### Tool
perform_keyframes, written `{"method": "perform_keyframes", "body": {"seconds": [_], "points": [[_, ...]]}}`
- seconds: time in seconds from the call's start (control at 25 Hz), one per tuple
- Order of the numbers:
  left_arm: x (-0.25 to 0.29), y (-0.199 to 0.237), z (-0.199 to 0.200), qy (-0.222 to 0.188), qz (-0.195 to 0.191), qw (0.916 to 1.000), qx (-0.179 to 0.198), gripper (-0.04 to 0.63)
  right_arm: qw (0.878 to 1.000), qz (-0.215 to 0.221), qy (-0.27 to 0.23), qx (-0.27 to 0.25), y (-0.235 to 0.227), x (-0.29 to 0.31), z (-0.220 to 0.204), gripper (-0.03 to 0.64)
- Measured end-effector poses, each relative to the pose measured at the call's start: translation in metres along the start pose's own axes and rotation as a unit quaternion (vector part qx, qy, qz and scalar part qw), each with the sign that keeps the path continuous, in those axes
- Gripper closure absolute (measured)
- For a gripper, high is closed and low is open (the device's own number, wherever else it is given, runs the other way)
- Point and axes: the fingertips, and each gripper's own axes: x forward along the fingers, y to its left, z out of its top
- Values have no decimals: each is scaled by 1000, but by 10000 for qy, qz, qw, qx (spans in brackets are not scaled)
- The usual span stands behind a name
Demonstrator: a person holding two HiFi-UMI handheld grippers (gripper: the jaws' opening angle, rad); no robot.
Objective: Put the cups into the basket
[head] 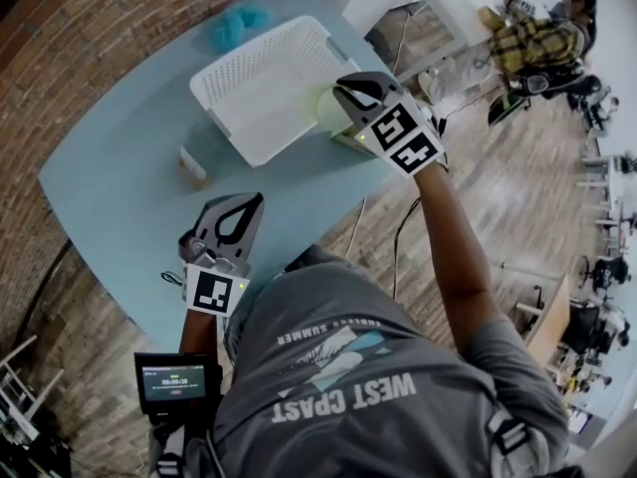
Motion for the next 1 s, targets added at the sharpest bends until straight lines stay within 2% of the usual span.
{"method": "perform_keyframes", "body": {"seconds": [0.52,1.0], "points": [[1,6,-12,121,144,9997,-149,595,9995,121,234,-167,-39,51,-4,588],[-2,9,-22,299,278,9988,-276,595,9977,369,558,-114,-53,111,-23,588]]}}
